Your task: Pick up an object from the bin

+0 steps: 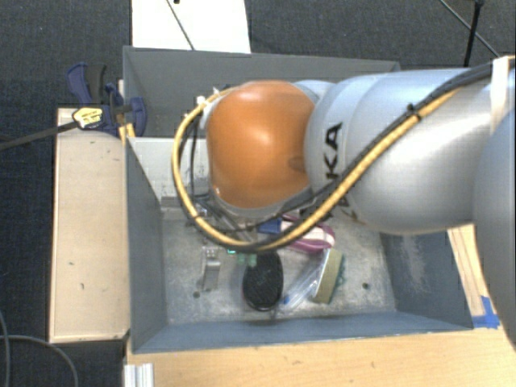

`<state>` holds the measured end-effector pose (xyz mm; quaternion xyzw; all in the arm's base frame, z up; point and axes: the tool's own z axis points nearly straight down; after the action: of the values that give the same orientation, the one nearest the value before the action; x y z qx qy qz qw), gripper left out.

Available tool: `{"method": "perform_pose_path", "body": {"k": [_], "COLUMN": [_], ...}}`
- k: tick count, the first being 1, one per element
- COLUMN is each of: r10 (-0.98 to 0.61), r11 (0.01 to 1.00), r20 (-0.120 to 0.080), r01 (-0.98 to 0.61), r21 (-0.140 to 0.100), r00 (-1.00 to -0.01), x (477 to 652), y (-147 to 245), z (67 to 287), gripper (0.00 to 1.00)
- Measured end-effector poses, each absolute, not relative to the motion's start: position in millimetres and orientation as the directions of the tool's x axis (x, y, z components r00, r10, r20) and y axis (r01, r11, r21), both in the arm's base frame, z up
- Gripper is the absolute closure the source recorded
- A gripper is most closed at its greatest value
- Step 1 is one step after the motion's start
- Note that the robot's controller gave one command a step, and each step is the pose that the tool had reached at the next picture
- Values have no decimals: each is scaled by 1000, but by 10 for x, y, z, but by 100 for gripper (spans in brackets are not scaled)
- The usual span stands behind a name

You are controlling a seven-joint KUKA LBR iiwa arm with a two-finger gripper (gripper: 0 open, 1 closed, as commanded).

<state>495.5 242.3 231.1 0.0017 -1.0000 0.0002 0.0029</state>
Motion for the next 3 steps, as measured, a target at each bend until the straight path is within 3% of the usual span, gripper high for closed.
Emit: {"method": "perform_pose_path", "body": {"k": [1,2,3], "r10": [-333,-464,-558], "r11": [943,886,830], "r20": [0,-7,-7], "r01": [-333,-464,-558], "r21": [-1,0,-2], "r00": [-943,-886,-830], "x": [5743,5789,5864], "y": [1523,1715,1657], "z": [681,1017,1013], "gripper": [0,0,0]}}
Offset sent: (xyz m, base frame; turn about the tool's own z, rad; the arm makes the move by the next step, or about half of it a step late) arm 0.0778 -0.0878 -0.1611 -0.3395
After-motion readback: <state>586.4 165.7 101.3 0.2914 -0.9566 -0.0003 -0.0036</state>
